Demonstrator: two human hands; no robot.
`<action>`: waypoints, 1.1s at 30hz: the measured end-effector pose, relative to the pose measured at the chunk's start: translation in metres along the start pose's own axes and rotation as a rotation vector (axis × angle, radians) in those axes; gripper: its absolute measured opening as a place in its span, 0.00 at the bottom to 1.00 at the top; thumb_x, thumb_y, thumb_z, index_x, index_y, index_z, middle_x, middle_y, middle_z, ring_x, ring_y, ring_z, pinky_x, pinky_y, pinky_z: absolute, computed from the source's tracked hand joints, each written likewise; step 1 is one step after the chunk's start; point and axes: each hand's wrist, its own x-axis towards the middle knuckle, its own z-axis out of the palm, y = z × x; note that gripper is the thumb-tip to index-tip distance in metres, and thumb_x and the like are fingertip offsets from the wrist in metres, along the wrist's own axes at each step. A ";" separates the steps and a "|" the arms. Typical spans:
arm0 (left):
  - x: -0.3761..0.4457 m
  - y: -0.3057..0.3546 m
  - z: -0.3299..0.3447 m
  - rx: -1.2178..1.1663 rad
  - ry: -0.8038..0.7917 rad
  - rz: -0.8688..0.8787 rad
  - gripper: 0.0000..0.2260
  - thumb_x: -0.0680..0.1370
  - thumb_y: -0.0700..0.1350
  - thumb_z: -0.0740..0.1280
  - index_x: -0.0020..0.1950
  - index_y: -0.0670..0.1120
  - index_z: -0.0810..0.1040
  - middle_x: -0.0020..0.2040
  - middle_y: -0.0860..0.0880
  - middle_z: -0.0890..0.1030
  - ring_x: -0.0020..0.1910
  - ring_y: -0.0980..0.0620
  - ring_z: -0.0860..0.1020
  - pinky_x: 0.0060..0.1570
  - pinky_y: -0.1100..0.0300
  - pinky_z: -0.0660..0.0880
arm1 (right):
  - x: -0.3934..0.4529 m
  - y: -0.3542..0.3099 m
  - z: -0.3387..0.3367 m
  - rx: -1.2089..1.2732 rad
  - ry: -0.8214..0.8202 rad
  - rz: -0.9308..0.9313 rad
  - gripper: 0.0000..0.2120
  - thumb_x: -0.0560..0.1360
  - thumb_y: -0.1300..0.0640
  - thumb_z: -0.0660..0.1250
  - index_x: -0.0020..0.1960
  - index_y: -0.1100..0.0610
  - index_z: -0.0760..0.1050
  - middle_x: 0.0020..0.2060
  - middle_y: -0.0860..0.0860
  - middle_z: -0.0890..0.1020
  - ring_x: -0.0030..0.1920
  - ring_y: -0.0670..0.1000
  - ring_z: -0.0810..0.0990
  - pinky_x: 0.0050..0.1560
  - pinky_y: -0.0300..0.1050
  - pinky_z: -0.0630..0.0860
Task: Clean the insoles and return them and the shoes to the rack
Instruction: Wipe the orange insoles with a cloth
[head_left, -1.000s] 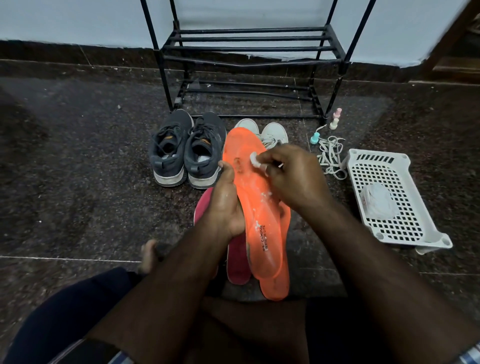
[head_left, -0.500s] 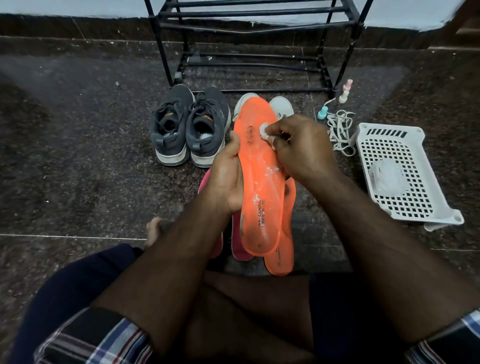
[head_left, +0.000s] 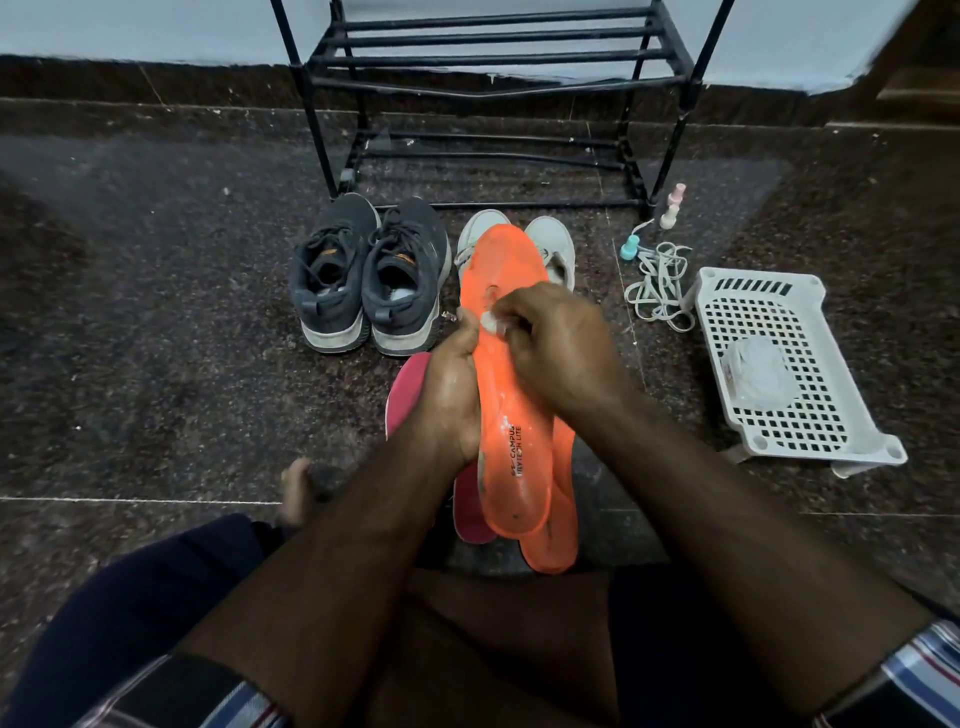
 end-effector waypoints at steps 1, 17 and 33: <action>0.000 -0.002 0.001 0.003 -0.004 -0.008 0.30 0.83 0.62 0.50 0.56 0.42 0.84 0.54 0.40 0.84 0.53 0.42 0.83 0.62 0.47 0.74 | 0.003 0.003 -0.003 0.003 0.056 0.018 0.08 0.70 0.64 0.69 0.48 0.58 0.82 0.43 0.54 0.83 0.46 0.55 0.80 0.50 0.47 0.74; -0.002 0.000 0.002 0.003 0.032 -0.046 0.27 0.83 0.61 0.53 0.57 0.42 0.81 0.55 0.40 0.83 0.58 0.43 0.80 0.68 0.47 0.69 | 0.000 -0.005 -0.002 0.082 -0.022 0.017 0.08 0.69 0.64 0.68 0.46 0.55 0.80 0.41 0.49 0.83 0.44 0.51 0.80 0.46 0.46 0.75; 0.000 0.004 0.002 -0.013 0.058 -0.018 0.29 0.83 0.62 0.52 0.46 0.41 0.83 0.46 0.41 0.82 0.47 0.45 0.84 0.55 0.51 0.79 | -0.011 -0.005 -0.003 0.052 -0.168 -0.005 0.08 0.70 0.62 0.65 0.45 0.53 0.80 0.41 0.48 0.84 0.44 0.51 0.81 0.46 0.47 0.76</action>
